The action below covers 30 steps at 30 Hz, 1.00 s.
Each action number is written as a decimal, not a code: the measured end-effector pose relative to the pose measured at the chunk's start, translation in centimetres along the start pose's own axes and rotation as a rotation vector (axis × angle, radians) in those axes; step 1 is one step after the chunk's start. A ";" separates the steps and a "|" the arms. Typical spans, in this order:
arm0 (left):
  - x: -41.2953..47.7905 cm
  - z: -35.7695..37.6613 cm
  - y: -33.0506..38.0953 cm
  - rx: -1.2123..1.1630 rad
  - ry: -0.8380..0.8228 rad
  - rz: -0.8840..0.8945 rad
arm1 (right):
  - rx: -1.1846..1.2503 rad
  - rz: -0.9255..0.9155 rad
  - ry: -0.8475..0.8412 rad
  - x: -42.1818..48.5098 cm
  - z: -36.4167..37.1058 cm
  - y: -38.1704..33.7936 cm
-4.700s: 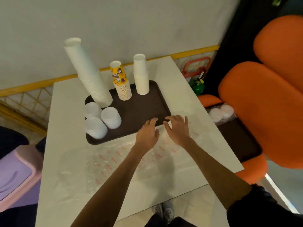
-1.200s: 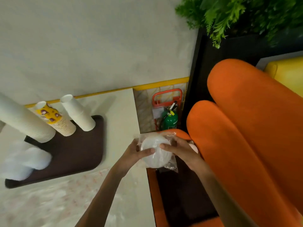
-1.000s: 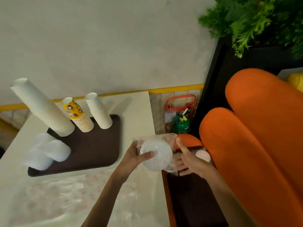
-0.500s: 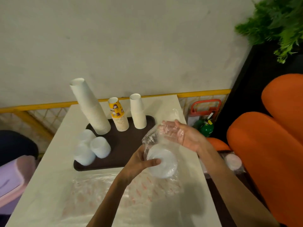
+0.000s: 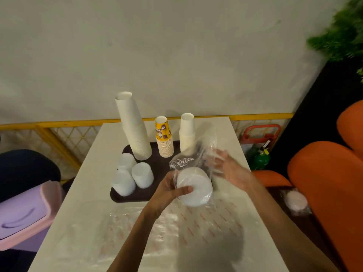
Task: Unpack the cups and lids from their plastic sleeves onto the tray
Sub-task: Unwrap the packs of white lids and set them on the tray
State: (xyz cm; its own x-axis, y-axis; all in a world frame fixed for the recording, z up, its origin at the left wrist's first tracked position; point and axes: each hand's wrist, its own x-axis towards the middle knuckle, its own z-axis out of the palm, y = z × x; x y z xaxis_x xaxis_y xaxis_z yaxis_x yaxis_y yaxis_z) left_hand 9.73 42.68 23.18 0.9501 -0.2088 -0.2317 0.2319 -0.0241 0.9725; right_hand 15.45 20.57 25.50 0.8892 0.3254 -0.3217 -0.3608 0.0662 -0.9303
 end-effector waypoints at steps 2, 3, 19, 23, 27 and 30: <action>0.4 -0.1 0.5 -0.008 -0.011 0.034 | -0.042 0.067 -0.081 -0.3 1.7 2.2; 0.4 -0.3 0.6 -0.024 -0.025 0.052 | -0.019 0.060 -0.121 -0.3 2.3 3.0; 4.3 -4.5 9.1 -0.030 0.302 0.253 | -0.119 0.086 -0.089 0.2 2.3 3.1; 4.7 -5.4 11.6 -0.002 0.404 0.328 | -0.093 0.084 -0.081 -0.1 2.4 3.4; 4.9 -4.7 10.5 0.076 0.357 0.138 | -0.100 0.063 -0.080 -0.2 2.7 3.2; 4.7 -3.4 8.6 0.131 0.219 0.020 | -0.116 0.047 -0.098 -0.3 3.2 2.7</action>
State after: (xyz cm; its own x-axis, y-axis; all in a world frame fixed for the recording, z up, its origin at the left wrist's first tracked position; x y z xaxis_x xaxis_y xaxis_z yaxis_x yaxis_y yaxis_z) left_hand 16.92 44.84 30.33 0.9800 0.0061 -0.1990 0.1976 -0.1515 0.9685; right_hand 13.31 23.69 23.66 0.8383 0.4165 -0.3518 -0.3615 -0.0585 -0.9305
